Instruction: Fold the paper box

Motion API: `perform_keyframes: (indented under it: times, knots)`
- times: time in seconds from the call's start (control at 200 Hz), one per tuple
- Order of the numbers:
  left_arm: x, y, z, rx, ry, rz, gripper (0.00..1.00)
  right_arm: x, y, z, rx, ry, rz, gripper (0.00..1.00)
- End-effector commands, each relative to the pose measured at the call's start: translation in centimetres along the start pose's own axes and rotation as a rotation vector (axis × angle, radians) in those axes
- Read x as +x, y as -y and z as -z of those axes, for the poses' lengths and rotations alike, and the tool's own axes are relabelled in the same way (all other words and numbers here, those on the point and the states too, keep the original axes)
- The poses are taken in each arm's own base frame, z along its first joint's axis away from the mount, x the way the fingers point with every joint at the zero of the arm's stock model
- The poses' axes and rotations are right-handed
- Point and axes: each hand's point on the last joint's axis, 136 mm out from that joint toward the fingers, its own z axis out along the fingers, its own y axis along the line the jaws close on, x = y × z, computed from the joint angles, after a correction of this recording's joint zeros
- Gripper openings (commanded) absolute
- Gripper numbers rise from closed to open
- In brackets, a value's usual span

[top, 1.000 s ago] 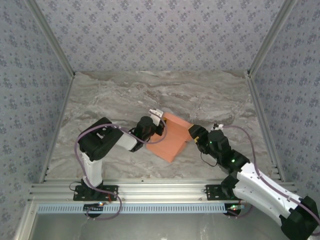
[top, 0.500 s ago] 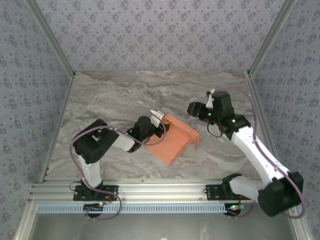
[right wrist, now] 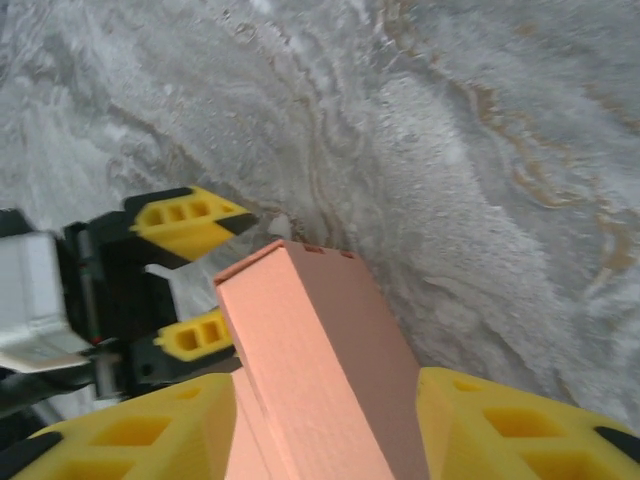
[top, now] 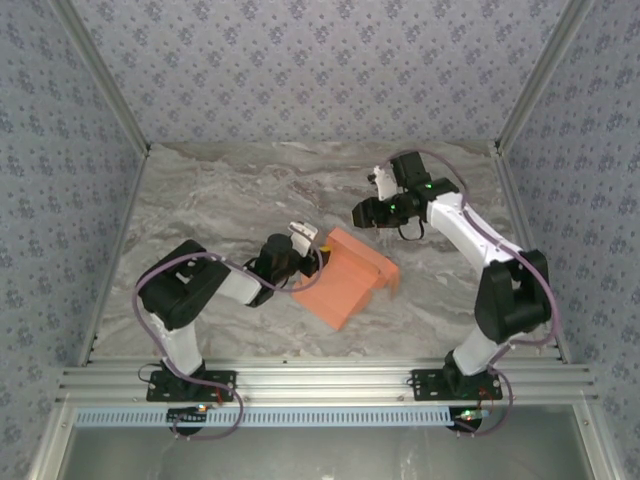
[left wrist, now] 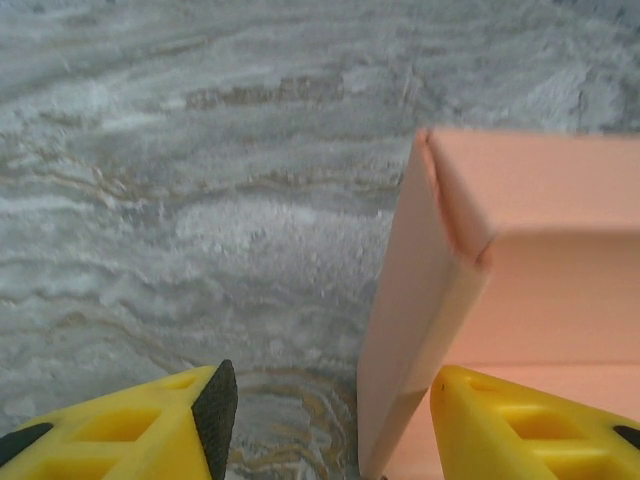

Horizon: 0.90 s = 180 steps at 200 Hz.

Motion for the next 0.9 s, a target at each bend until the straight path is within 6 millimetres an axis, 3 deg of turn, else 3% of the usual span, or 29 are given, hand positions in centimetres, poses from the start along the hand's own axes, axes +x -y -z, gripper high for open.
perform_keyframes:
  times: [0.0,0.235,0.375,0.545,0.675,0.894]
  knots:
    - [-1.4,0.3,-1.4,0.022,0.034,-0.056,0.54,0.6,-0.9,-0.7,-0.088,-0.085,0.005,0.49]
    - [-1.1,-1.1,-3.2,0.003,0.022,-0.056,0.51,1.0,0.1,-2.7,-0.103,-0.120,-0.040,0.49]
    - [-0.6,-0.9,-4.3,0.030,0.002,-0.062,0.42,1.3,0.4,-3.7,-0.127,-0.132,-0.074,0.49]
    - [0.0,-0.4,-5.2,0.071,-0.006,-0.068,0.41,1.0,0.7,-4.5,-0.163,-0.135,-0.112,0.50]
    - [0.2,-0.3,-6.0,0.091,-0.039,-0.057,0.31,0.7,0.3,-4.8,-0.228,-0.132,-0.145,0.49]
    - [0.3,-0.1,-6.5,0.103,-0.053,-0.048,0.26,1.2,-0.6,-5.6,-0.313,-0.141,-0.188,0.49]
